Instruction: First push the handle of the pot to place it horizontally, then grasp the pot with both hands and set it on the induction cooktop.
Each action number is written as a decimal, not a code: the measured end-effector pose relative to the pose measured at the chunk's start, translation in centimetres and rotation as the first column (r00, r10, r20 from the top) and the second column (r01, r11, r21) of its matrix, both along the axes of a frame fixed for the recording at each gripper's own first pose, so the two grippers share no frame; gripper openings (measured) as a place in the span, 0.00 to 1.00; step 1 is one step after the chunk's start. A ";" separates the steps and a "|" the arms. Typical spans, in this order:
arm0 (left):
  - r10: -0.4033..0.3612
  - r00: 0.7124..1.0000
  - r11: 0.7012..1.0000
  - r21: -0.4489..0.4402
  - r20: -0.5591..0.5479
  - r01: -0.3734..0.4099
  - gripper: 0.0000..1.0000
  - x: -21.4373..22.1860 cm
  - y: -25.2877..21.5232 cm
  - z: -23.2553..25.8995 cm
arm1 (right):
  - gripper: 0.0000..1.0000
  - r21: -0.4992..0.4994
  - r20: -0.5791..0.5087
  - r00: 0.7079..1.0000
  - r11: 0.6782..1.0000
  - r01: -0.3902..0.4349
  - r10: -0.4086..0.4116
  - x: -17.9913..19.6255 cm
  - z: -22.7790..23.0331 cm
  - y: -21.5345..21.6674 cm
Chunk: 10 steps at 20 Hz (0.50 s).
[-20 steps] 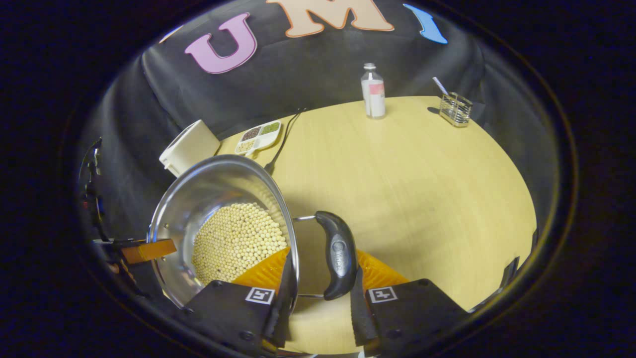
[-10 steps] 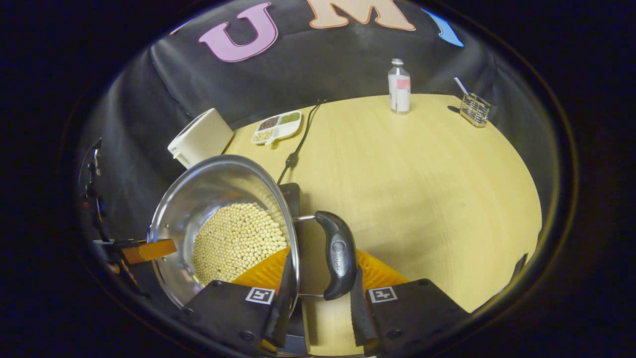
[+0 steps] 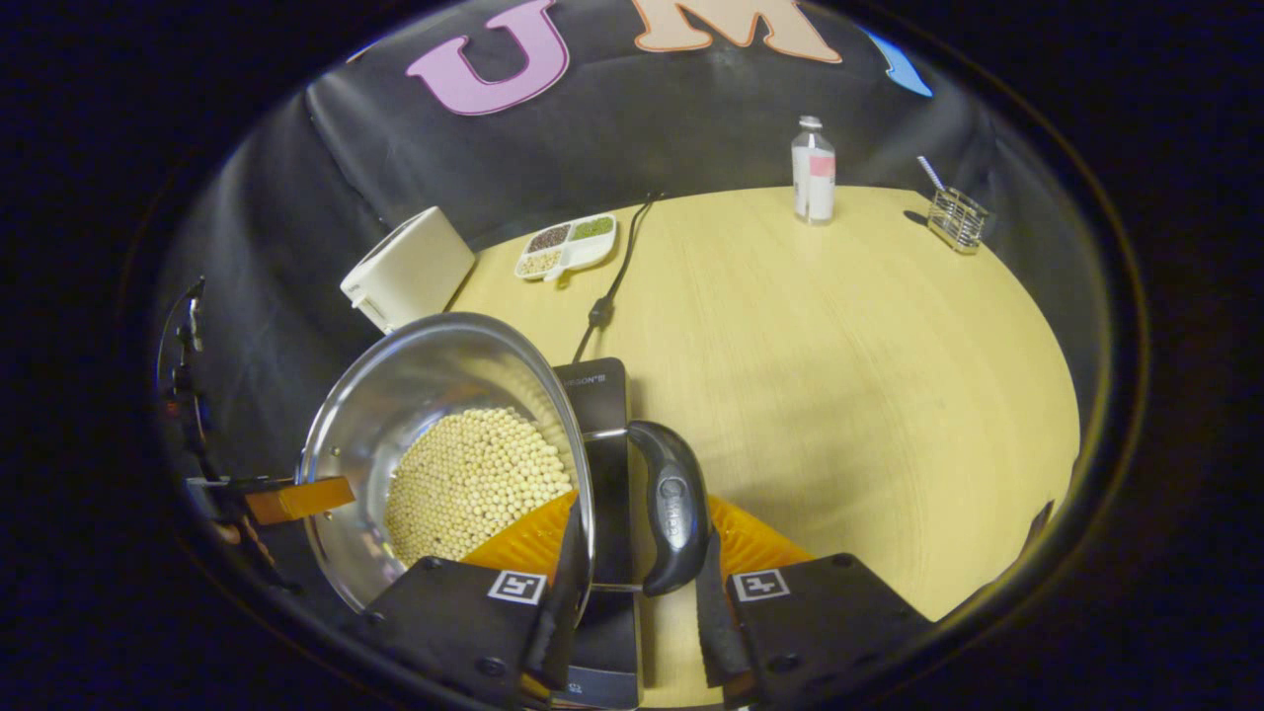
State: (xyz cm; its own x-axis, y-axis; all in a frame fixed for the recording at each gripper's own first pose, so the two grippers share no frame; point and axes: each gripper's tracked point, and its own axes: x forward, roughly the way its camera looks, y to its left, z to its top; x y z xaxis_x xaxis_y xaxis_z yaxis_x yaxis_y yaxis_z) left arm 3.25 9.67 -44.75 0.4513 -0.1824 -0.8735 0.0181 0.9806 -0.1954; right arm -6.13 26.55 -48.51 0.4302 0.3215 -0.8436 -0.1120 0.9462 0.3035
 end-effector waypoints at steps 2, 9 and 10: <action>-0.001 1.000 1.000 0.001 0.001 0.001 0.67 0.1 0.0 -0.1 | 0.54 0.001 -0.004 1.000 1.000 0.002 -0.002 -0.1 0.0 0.0; -0.006 1.000 1.000 -0.005 -0.004 0.006 0.67 0.6 0.0 -0.5 | 0.53 0.003 -0.017 1.000 1.000 0.013 -0.013 0.0 0.0 0.1; -0.005 1.000 1.000 -0.008 -0.006 0.005 0.67 0.6 0.0 -0.5 | 0.54 0.002 -0.015 1.000 1.000 0.011 -0.011 0.1 0.0 0.1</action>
State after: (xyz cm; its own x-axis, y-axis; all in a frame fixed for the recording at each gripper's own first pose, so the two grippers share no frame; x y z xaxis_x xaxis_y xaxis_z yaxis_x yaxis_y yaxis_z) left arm 3.81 9.65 -45.30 0.4452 -0.1915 -0.8747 0.0218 0.9789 -0.2032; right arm -5.99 26.68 -48.48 0.4208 0.3188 -0.8493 -0.0965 0.9466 0.3075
